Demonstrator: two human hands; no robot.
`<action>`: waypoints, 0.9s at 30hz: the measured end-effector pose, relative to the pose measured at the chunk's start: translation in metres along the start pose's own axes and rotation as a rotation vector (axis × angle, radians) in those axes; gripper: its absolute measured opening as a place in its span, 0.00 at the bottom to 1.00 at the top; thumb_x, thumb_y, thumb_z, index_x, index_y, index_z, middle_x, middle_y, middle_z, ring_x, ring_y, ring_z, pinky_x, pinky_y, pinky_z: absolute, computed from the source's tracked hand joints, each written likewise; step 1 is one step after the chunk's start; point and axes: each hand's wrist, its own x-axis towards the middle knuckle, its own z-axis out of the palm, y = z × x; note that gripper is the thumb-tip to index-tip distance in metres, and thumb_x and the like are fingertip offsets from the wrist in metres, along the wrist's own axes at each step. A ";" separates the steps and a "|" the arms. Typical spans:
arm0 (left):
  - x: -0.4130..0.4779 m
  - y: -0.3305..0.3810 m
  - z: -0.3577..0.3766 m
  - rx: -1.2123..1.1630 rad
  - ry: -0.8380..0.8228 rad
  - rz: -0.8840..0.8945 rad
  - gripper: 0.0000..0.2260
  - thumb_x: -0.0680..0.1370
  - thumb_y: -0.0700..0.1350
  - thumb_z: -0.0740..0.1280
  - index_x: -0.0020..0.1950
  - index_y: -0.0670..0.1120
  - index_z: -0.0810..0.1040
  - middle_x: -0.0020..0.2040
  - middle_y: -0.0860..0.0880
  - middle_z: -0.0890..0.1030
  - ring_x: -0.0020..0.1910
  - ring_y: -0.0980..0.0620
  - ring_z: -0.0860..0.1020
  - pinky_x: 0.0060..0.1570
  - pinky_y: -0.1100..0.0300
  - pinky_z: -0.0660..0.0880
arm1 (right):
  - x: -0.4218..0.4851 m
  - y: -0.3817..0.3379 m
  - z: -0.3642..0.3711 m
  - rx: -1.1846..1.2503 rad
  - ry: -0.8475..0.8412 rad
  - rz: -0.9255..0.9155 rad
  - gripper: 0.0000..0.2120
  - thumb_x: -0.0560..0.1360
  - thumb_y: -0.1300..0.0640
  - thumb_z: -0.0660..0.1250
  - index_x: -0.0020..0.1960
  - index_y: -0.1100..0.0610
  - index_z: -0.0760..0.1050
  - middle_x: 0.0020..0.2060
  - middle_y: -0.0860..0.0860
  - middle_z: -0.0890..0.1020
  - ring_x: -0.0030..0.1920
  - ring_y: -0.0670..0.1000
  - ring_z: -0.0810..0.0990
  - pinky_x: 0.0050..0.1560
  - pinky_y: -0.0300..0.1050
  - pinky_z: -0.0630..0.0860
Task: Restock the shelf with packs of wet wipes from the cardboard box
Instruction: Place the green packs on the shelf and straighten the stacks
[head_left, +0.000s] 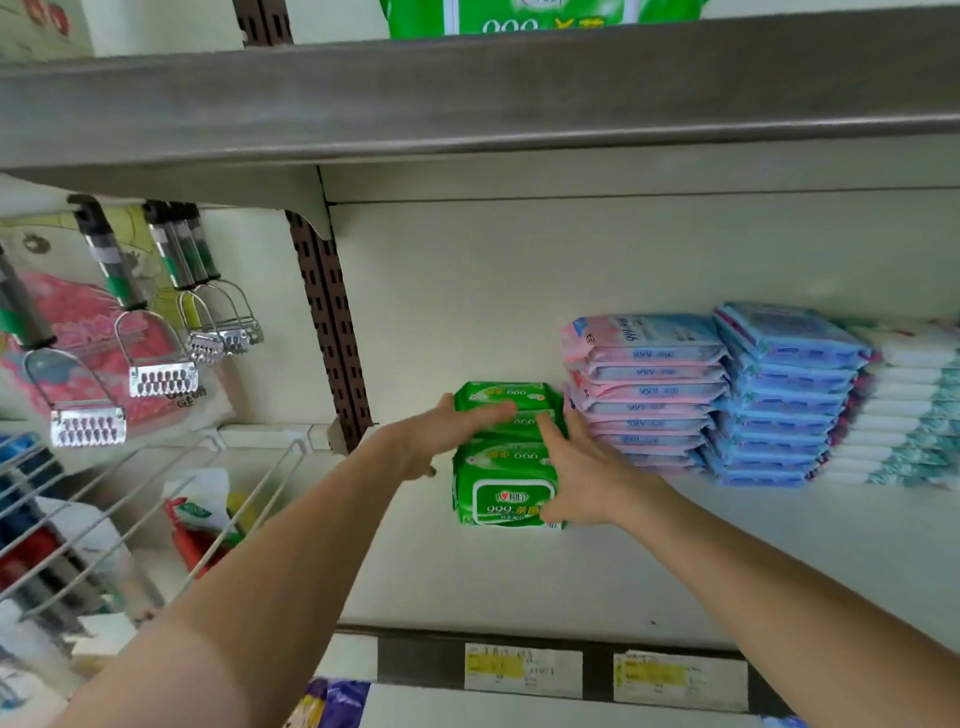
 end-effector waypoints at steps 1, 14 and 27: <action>0.007 0.001 -0.005 -0.073 0.058 -0.024 0.46 0.71 0.66 0.67 0.79 0.51 0.45 0.77 0.47 0.59 0.75 0.42 0.60 0.71 0.38 0.57 | 0.000 -0.003 0.000 -0.047 0.020 -0.014 0.53 0.68 0.47 0.74 0.77 0.53 0.40 0.74 0.60 0.47 0.69 0.62 0.65 0.66 0.55 0.69; 0.048 0.012 0.016 -0.283 0.148 -0.070 0.24 0.78 0.44 0.67 0.70 0.44 0.59 0.58 0.37 0.75 0.45 0.40 0.81 0.44 0.44 0.80 | 0.006 -0.019 -0.003 -0.162 0.022 -0.054 0.48 0.70 0.47 0.73 0.78 0.50 0.45 0.72 0.59 0.54 0.64 0.62 0.71 0.58 0.52 0.72; 0.038 0.015 0.017 -0.442 0.076 -0.094 0.13 0.81 0.49 0.60 0.60 0.43 0.74 0.53 0.39 0.81 0.46 0.43 0.82 0.51 0.47 0.79 | 0.007 -0.019 0.002 -0.126 -0.017 -0.041 0.49 0.71 0.50 0.72 0.78 0.50 0.41 0.74 0.63 0.45 0.65 0.65 0.68 0.63 0.54 0.68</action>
